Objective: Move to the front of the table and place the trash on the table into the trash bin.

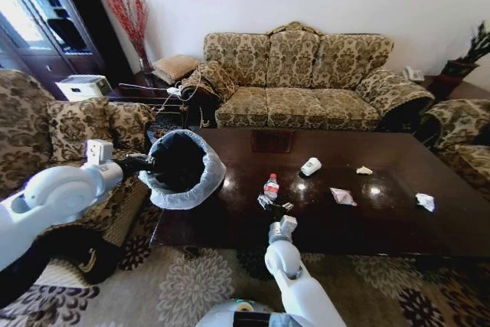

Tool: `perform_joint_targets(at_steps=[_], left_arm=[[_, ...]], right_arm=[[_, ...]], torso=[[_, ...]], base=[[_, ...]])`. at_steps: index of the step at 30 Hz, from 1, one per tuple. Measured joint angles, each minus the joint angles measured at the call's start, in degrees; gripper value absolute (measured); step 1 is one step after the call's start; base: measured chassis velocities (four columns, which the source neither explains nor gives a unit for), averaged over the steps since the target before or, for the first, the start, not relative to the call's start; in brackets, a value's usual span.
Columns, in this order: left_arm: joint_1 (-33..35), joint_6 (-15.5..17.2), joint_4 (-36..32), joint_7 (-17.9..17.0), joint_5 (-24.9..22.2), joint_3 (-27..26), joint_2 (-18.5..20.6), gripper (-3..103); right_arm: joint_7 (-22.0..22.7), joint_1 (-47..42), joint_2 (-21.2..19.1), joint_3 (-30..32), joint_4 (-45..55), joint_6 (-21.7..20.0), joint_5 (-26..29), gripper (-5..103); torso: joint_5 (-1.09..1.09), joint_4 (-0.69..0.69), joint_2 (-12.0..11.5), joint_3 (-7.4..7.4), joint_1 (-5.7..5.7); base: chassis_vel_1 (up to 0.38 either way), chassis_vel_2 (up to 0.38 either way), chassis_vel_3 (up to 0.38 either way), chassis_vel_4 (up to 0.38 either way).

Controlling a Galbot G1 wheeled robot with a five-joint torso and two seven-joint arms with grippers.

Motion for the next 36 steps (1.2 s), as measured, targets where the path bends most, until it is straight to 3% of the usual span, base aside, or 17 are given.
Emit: perform_joint_targets(at_steps=[7,13,14,15,16,18,20,22,23,25,26,28,31,35,36], left_arm=[[0.23,-0.77,0.07,-0.62,0.24,0.16,-0.09,0],[0.44,-0.95,0.24,-0.51,0.35,0.14,-0.21,0],[0.44,-0.98,0.34,-0.51,0.37,0.14,-0.21,0],[0.44,-1.00,0.41,-0.52,0.41,0.14,-0.21,0],[0.45,-1.04,0.50,-0.52,0.51,0.16,-0.25,0],[0.45,-1.08,0.53,-0.51,0.55,0.17,-0.26,0],[0.46,-1.13,0.60,-0.49,0.64,0.23,-0.28,0],[0.46,-1.14,0.62,-0.46,0.66,0.24,-0.29,0],[0.47,-1.15,0.62,-0.43,0.69,0.24,-0.32,0],[0.47,-1.16,0.62,-0.42,0.71,0.24,-0.35,0],[0.47,-1.16,0.63,-0.41,0.73,0.24,-0.39,0],[0.48,-1.16,0.63,-0.40,0.75,0.24,-0.40,0],[0.52,-1.22,0.61,-0.37,0.86,0.25,-0.50,0],[0.55,-1.22,0.50,-0.36,0.89,0.26,-0.55,0],[0.61,-1.22,0.47,-0.34,0.90,0.25,-0.54,0]], right_arm=[[1.12,3.03,2.11,-0.09,-6.81,1.07,0.35,100],[1.43,5.30,2.98,0.02,-10.23,1.40,1.14,102],[1.43,5.50,2.96,0.03,-10.38,1.37,1.38,94],[1.43,5.65,2.93,0.03,-10.51,1.35,1.59,94],[1.42,5.89,2.86,0.08,-10.85,1.33,1.89,84],[1.38,5.96,2.84,0.11,-10.94,1.29,2.03,84],[1.28,6.06,2.70,0.17,-11.05,1.05,2.87,74],[1.25,6.07,2.66,0.19,-11.15,0.97,3.24,74],[1.23,6.09,2.66,0.19,-11.22,0.97,3.55,62],[1.15,6.08,2.59,0.20,-11.30,0.97,3.87,62],[1.12,6.01,2.47,0.23,-11.31,0.99,4.03,51],[1.07,5.98,2.41,0.24,-11.29,1.01,4.09,51],[0.92,5.76,2.04,0.24,-11.01,1.03,4.46,38],[0.87,5.56,1.80,0.24,-10.63,1.03,4.83,38],[0.78,5.28,1.61,0.32,-10.05,1.07,5.21,32]], torso=[[0.06,0.05,0.00,-0.01,-0.01],[0.07,-0.01,0.00,0.00,0.01],[0.07,-0.01,0.00,0.00,0.01],[0.07,0.00,0.00,0.00,0.01],[0.06,0.01,0.00,0.00,0.00],[0.06,0.01,0.00,-0.01,0.00],[0.06,0.01,0.00,-0.01,-0.01],[0.06,0.01,0.00,-0.01,0.00],[0.06,0.01,0.00,-0.01,0.00],[0.06,0.01,0.00,-0.01,0.00],[0.06,0.00,0.00,-0.01,0.00],[0.06,0.00,0.00,-0.02,0.00],[0.06,0.01,0.00,-0.02,-0.01],[0.07,0.01,0.00,-0.01,0.00],[0.07,0.01,0.00,-0.01,0.00]], base=[[0.029,0.036,-0.011,-0.002],[0.000,0.000,0.000,0.000],[0.000,0.000,0.000,0.000],[0.000,0.000,0.000,0.000],[0.000,0.000,0.000,0.000],[0.000,0.000,0.000,0.000],[0.000,0.000,0.000,0.000],[0.000,0.000,0.000,0.000],[0.000,0.000,0.000,0.000],[0.000,0.000,0.000,0.000],[0.000,0.000,0.000,0.000],[0.000,0.000,0.000,0.000],[0.000,0.000,0.000,0.000],[0.000,0.000,0.000,0.000],[0.000,0.000,0.000,0.000]])
